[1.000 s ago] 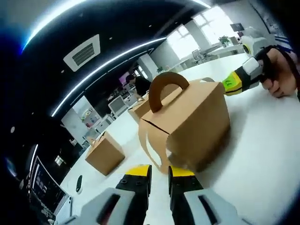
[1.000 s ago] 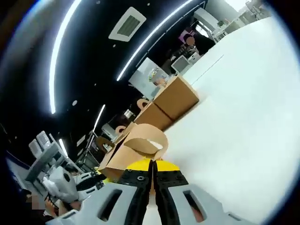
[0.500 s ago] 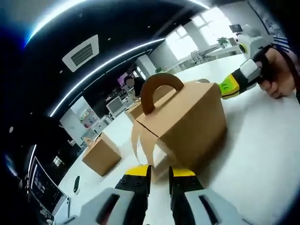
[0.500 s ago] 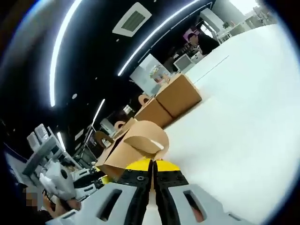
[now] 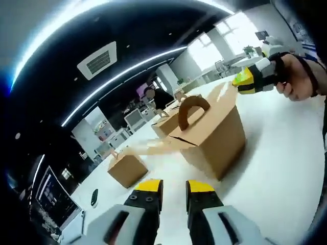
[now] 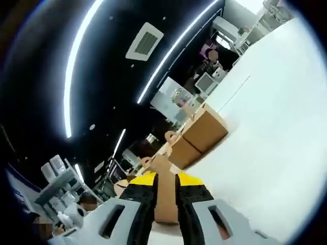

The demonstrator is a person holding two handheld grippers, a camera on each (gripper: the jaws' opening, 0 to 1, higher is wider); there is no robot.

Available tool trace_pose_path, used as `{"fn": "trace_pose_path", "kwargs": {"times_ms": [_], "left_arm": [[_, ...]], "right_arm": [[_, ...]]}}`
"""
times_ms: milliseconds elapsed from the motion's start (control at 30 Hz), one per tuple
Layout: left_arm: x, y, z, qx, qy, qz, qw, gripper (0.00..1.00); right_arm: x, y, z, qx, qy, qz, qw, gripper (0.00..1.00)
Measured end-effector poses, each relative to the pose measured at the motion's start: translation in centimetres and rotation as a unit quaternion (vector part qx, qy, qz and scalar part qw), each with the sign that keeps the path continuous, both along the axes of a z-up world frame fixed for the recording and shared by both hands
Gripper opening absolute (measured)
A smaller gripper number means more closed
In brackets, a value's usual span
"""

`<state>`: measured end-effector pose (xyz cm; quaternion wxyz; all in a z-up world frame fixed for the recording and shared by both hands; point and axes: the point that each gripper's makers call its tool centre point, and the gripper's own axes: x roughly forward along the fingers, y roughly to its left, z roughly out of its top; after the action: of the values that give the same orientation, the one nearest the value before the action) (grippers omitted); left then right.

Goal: Pick up one paper box from the group, open the paper box, and remove the item inside

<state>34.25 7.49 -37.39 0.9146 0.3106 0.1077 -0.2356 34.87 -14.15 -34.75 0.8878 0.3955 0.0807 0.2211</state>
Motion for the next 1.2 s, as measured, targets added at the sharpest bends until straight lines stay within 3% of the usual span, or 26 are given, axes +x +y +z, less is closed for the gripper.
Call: {"fn": "trace_pose_path", "kwargs": {"times_ms": [133,233,400,500,667,700,833,933,1100,1200], "left_arm": [[-0.8,0.2,0.9,-0.041,0.005,-0.005,0.9991,0.20],[-1.4,0.3,1.0,-0.083,0.031,-0.016,0.9959,0.22],[-2.8,0.8,0.1,-0.103,0.083,-0.041,0.9904,0.35],[-3.4,1.2,0.1,-0.114,0.093,-0.046,0.9881,0.38],[-5.6,1.0,1.1,-0.203,0.143,-0.083,0.9651,0.45],[-5.8,1.1,1.3,-0.215,0.148,-0.085,0.9615,0.46],[-5.9,2.0,1.4,-0.227,0.149,-0.080,0.9591,0.47],[-5.9,2.4,1.3,-0.231,0.150,-0.074,0.9584,0.47],[-5.9,2.1,1.5,-0.252,0.163,-0.087,0.9500,0.48],[-5.8,2.0,1.5,-0.252,0.164,-0.091,0.9494,0.49]], "right_arm": [[-0.8,0.3,1.1,-0.020,-0.021,0.006,0.9996,0.19],[-1.6,0.5,1.2,-0.066,-0.037,0.014,0.9971,0.19],[-3.6,1.5,0.9,-0.134,-0.055,0.057,0.9878,0.26],[-4.8,1.8,0.7,-0.165,-0.060,0.084,0.9808,0.32],[-6.6,1.4,0.0,-0.239,-0.076,0.109,0.9619,0.39],[-6.8,1.2,0.0,-0.239,-0.074,0.108,0.9620,0.39],[-7.6,0.0,-0.1,-0.247,-0.073,0.108,0.9601,0.39],[-8.0,-0.5,-0.7,-0.269,-0.070,0.112,0.9540,0.39],[-8.1,-1.1,-1.3,-0.284,-0.061,0.121,0.9492,0.38],[-8.4,-1.1,-1.6,-0.295,-0.056,0.131,0.9447,0.38]]}}
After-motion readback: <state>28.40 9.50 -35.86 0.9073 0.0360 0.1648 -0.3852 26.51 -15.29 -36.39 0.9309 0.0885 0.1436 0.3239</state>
